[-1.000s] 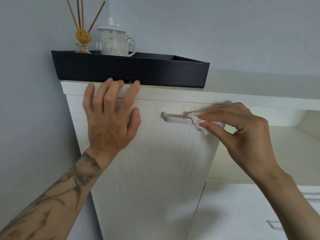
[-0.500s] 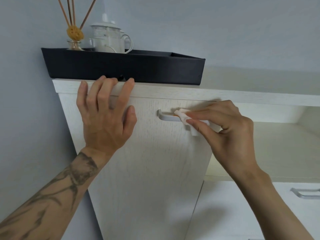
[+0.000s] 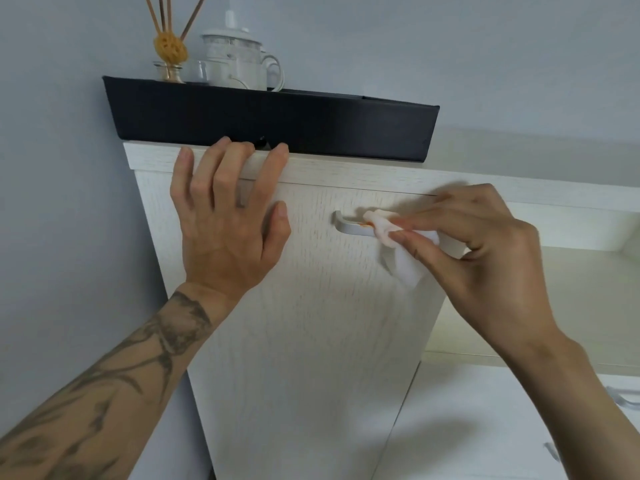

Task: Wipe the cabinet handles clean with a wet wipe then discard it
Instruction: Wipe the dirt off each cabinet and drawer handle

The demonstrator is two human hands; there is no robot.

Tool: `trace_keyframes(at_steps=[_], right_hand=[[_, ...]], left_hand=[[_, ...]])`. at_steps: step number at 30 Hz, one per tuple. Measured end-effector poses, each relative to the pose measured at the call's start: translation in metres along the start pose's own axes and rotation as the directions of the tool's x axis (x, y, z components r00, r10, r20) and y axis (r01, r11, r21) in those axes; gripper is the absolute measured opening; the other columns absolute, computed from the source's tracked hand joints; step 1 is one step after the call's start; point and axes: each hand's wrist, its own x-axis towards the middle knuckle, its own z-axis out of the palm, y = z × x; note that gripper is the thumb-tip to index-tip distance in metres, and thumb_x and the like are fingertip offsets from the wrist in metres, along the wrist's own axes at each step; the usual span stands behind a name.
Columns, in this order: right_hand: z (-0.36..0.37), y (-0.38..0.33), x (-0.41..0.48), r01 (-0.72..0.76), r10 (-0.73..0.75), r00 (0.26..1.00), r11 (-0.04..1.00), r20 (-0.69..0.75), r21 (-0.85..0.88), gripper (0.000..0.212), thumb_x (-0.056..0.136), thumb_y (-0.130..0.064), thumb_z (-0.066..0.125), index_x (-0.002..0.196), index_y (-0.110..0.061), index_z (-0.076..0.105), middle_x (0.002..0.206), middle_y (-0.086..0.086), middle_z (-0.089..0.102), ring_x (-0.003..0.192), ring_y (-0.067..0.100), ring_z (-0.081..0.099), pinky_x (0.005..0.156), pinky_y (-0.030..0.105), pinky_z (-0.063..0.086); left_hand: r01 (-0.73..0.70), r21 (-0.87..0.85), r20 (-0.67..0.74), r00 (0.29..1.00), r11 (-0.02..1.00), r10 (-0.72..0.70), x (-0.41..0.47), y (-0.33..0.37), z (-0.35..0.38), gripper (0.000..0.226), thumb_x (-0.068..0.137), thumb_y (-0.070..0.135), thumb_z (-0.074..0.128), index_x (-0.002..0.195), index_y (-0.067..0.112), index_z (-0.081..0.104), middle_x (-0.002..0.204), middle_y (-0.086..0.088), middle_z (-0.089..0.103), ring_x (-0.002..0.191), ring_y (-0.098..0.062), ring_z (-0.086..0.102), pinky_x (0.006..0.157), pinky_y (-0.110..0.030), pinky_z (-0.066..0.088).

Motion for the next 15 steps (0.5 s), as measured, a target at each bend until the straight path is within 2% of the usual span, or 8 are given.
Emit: trace_keyframes(at_steps=[2,5,7,12,15], right_hand=[[0.002,-0.005,-0.002,-0.024,0.024,0.999,1.000,-0.028,0.005,0.016,0.097,-0.029,0.078,0.108,-0.041,0.077,0.109,-0.033,0.067,0.112,0.003,0.057,0.092,0.017,0.044],[0.014,-0.011,0.004,0.003,-0.003,1.000,1.000,0.001,0.016,0.011,0.098,-0.030,0.076,0.106,-0.038,0.078,0.106,-0.031,0.067,0.112,0.004,0.057,0.096,0.034,0.048],[0.012,-0.009,0.006,0.034,-0.034,0.998,0.999,0.045,0.002,0.010,0.099,-0.030,0.076,0.106,-0.036,0.079,0.105,-0.030,0.067,0.112,0.007,0.057,0.095,0.042,0.049],[0.007,-0.010,0.002,-0.041,0.041,0.999,0.999,-0.016,0.021,0.009,0.096,-0.032,0.078,0.103,-0.036,0.079,0.103,-0.019,0.073,0.109,0.007,0.058,0.090,0.036,0.051],[0.022,-0.020,0.013,0.009,-0.010,0.999,0.999,0.033,0.038,0.014,0.096,-0.036,0.073,0.103,-0.028,0.082,0.100,-0.020,0.068,0.108,0.008,0.057,0.091,0.033,0.050]], left_hand=[[0.000,0.010,0.002,1.000,1.000,0.000,0.000,0.000,0.000,0.050,0.108,0.036,0.038,0.156,0.022,0.041,0.148,-0.012,0.037,0.143,-0.033,0.038,0.125,-0.058,0.024],[-0.006,0.014,-0.001,1.000,1.000,0.006,0.000,0.000,0.001,0.050,0.108,0.036,0.038,0.156,0.022,0.041,0.148,-0.012,0.037,0.143,-0.033,0.038,0.125,-0.057,0.024],[-0.004,0.010,-0.003,1.000,1.000,0.004,0.000,0.000,0.001,0.050,0.108,0.036,0.038,0.156,0.022,0.042,0.148,-0.011,0.037,0.143,-0.033,0.038,0.125,-0.057,0.024],[0.001,0.017,-0.001,1.000,1.000,-0.001,-0.001,0.000,0.000,0.050,0.108,0.036,0.038,0.156,0.022,0.041,0.149,-0.011,0.036,0.143,-0.033,0.037,0.125,-0.057,0.023],[0.007,0.006,0.002,1.000,1.000,-0.007,0.000,0.001,0.000,0.049,0.108,0.036,0.038,0.156,0.022,0.041,0.148,-0.011,0.036,0.142,-0.033,0.037,0.125,-0.057,0.023]])
